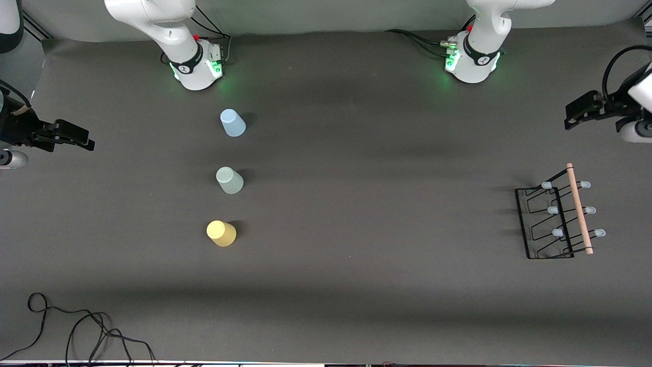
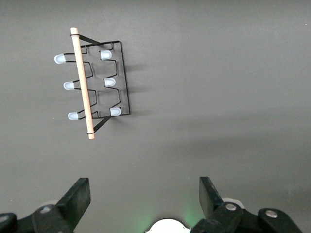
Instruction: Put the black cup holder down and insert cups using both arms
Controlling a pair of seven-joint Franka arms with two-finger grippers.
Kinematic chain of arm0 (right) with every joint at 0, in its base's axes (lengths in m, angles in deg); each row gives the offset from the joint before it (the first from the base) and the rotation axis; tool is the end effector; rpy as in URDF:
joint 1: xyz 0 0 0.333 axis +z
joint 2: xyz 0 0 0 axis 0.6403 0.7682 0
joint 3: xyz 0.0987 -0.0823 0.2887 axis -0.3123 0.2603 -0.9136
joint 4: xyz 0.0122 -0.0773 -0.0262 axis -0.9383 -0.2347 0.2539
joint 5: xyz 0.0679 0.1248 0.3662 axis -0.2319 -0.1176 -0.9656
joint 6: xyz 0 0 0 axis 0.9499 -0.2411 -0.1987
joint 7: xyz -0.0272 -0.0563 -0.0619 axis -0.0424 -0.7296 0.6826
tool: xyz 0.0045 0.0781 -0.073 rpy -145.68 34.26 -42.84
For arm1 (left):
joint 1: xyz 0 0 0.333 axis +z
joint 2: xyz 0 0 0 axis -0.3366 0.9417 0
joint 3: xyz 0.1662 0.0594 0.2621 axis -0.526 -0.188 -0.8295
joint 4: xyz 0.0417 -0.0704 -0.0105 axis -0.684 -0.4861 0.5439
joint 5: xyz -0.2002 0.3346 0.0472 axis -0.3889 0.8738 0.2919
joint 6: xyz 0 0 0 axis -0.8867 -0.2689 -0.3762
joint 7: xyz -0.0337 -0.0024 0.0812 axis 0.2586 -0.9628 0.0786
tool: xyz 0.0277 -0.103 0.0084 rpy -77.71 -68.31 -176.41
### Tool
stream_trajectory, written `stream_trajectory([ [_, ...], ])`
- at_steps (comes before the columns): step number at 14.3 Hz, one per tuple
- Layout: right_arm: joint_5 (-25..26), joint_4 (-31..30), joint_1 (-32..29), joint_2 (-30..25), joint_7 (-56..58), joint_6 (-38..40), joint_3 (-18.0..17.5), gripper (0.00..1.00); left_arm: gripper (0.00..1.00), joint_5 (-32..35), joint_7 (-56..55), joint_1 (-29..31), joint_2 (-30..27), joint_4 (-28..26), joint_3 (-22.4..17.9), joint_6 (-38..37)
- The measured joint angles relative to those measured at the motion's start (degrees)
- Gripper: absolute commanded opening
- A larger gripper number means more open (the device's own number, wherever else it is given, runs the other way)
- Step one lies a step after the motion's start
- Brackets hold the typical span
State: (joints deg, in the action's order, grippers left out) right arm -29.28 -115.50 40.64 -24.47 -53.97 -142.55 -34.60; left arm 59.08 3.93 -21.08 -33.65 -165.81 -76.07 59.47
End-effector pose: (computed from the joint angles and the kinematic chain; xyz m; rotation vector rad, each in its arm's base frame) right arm 0.5434 -0.0276 0.5999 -3.1057 0.0484 0.1525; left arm 0.5425 -0.0180 0.6316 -3.1143 0.1382 0.1378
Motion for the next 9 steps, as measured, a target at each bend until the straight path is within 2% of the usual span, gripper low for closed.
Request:
stream_trajectory([
  [3, 0.0, 0.0, 0.0, 0.0, 0.0, 0.0, 0.0, 1.00, 1.00, 0.0, -0.3, 1.3, 2.4, -1.8, -0.2, 3.4],
  [9, 0.0, 0.0, 0.0, 0.0, 0.0, 0.0, 0.0, 1.00, 0.97, 0.1, 1.9, 7.2, 7.1, -9.4, -0.6, 16.8],
])
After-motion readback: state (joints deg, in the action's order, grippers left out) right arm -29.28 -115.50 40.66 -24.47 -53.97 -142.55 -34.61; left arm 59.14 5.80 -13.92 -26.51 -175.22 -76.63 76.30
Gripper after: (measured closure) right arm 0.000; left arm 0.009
